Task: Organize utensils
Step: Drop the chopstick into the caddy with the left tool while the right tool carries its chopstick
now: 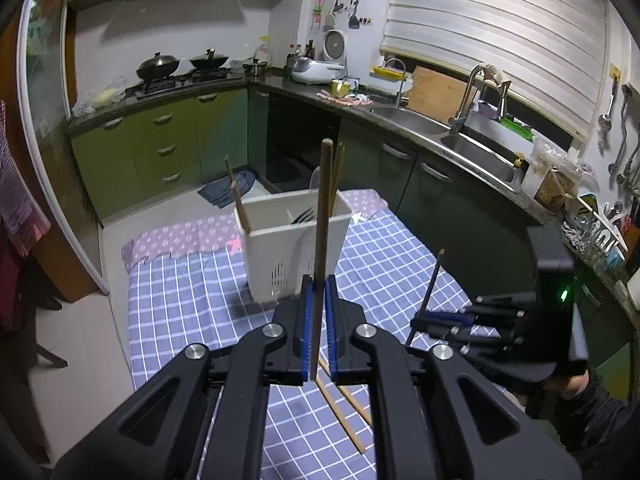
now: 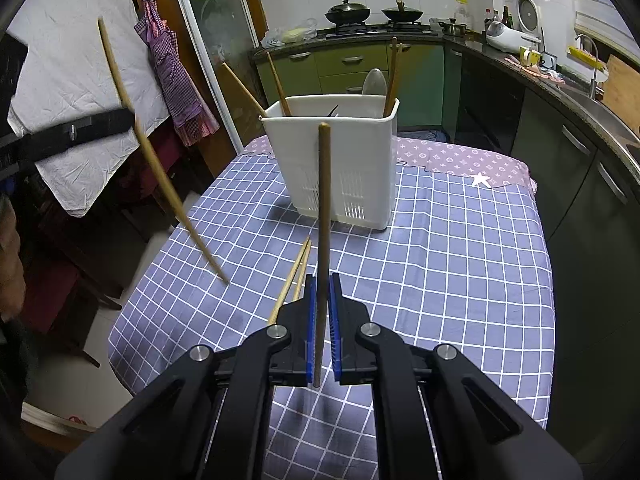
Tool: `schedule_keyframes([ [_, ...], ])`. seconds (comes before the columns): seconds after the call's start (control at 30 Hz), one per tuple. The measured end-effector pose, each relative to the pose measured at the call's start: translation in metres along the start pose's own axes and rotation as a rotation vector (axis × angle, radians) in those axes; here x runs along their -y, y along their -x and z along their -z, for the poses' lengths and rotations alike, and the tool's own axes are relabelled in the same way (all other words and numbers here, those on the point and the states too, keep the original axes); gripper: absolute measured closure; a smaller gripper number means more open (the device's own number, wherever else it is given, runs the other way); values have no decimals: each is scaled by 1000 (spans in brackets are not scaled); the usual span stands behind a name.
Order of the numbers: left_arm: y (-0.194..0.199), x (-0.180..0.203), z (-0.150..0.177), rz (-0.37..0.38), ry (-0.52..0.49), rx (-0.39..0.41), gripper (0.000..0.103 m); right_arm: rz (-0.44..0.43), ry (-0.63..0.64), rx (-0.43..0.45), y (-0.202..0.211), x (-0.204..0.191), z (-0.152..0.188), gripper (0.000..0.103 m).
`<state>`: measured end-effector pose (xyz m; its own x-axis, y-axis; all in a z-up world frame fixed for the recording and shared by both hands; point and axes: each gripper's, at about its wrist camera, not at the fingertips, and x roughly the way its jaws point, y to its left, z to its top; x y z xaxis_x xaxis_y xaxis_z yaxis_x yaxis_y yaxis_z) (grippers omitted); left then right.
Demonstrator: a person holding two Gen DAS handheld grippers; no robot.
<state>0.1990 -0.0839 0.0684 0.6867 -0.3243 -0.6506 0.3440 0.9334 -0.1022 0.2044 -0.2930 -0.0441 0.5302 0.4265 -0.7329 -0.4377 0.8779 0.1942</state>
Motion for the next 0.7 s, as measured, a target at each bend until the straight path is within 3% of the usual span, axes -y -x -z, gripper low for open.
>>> schedule_keyframes([
  [0.5,12,2,-91,-49,-42,106,97,-11,-16,0,-1,8,0,96],
  [0.7,3,-4,-84,-34,-16,73,97,-65,-36,12,6,14,-13,96],
])
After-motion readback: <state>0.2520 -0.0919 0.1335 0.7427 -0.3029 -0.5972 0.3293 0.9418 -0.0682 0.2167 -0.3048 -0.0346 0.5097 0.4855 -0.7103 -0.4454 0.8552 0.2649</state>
